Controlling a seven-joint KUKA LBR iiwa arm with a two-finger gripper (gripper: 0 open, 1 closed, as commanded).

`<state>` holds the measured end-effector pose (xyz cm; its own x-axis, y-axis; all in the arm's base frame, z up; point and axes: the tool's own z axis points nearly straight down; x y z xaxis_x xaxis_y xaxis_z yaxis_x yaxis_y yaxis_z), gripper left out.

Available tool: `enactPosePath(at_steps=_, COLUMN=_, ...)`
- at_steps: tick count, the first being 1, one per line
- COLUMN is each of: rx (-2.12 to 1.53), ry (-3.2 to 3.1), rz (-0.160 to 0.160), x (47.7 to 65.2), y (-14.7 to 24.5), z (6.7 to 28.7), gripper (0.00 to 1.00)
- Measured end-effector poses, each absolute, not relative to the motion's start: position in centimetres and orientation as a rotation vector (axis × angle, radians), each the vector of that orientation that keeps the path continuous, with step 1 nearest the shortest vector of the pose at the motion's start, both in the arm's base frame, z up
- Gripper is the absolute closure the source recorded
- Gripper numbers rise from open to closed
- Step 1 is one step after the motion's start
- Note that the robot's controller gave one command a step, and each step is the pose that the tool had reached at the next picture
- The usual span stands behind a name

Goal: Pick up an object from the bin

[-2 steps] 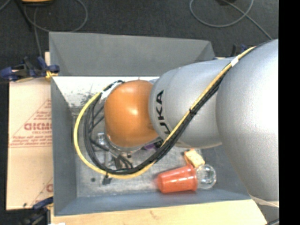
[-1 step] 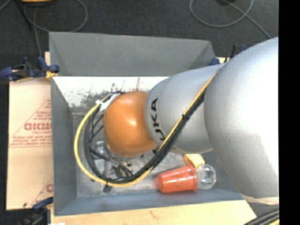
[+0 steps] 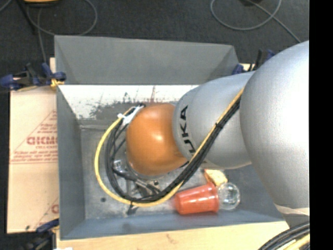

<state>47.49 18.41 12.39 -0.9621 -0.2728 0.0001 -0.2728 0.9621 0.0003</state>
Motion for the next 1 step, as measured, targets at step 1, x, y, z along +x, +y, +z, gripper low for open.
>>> enactPosePath(at_steps=1, rx=0.476, ry=-3.108, rz=0.0, x=47.75, y=20.25, z=12.33, gripper=0.0)
